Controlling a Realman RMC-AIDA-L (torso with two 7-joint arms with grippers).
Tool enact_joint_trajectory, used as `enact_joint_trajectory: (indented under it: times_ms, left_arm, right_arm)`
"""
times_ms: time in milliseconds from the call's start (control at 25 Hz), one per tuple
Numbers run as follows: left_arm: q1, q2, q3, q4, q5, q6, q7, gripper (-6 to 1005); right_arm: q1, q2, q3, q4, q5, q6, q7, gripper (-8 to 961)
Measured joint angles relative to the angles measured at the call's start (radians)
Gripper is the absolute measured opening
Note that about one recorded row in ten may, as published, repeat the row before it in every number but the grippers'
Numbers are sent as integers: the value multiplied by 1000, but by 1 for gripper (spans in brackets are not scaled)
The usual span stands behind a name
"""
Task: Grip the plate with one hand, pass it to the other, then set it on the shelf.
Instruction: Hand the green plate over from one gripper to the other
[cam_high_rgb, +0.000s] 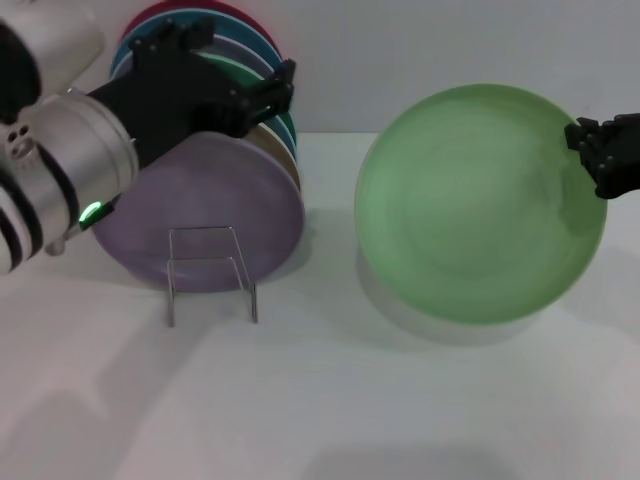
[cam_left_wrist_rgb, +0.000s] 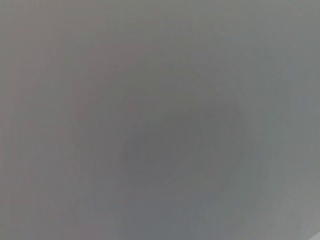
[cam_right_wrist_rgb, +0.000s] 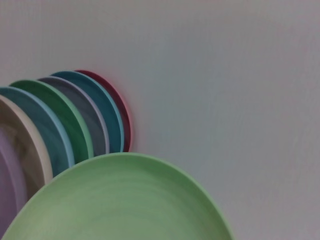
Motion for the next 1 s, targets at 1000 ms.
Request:
enact_joint_trajectory:
  times_ms: [1000]
  left_arm:
    - [-85,-215,-196,-26,-415,-503,567,767]
  right_arm:
    - [-77,0,-89,41,172,-22,-220,19]
